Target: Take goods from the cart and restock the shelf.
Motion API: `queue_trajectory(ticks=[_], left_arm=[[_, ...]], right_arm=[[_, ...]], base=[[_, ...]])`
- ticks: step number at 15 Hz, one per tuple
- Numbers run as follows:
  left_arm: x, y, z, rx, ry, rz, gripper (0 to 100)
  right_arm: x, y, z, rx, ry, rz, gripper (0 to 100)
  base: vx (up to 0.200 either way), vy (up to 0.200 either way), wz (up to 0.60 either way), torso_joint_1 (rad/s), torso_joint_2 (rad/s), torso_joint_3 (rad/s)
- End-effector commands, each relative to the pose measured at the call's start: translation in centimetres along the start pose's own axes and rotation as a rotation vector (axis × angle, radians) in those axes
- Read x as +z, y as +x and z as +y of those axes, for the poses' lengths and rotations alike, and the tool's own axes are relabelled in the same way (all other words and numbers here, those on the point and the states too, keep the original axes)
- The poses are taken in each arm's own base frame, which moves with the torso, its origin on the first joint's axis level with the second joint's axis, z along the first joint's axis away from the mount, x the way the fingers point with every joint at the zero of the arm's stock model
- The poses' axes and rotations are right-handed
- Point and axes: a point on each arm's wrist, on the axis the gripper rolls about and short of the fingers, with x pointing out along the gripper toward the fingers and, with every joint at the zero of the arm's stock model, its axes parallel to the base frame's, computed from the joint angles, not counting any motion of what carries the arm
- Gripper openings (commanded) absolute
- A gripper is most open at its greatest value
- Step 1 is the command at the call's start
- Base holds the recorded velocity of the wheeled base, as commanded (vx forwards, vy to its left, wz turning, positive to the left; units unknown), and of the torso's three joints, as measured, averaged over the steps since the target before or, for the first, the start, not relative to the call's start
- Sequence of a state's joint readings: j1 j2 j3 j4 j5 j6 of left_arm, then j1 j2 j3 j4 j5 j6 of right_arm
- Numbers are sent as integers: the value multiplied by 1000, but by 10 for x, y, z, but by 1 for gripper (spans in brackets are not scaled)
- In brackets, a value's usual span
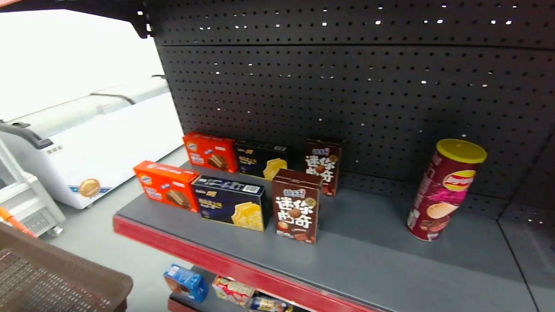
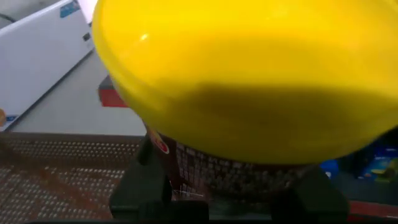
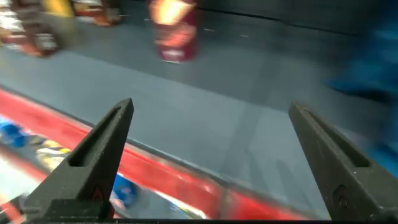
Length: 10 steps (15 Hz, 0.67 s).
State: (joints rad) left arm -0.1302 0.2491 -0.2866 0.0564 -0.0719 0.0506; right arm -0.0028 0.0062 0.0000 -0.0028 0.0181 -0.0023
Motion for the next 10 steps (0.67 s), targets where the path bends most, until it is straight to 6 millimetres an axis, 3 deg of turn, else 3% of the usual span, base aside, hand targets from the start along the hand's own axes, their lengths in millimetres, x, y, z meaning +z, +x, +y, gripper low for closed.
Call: queue_trajectory(ticks=[1, 6, 10], left_arm=[[-1, -1, 0, 0, 0, -5, 0], [-4, -2, 0, 3, -14, -2, 0], [-5, -4, 0, 10, -14, -17, 0]], right_arm=[[0, 0, 0, 0, -1, 1, 100], [0, 0, 0, 0, -1, 1, 100], [0, 0, 0, 0, -1, 1, 100]], base=[[0, 0, -600, 7, 2, -2], [0, 0, -600, 0, 0, 0], [0, 0, 0, 0, 0, 0]])
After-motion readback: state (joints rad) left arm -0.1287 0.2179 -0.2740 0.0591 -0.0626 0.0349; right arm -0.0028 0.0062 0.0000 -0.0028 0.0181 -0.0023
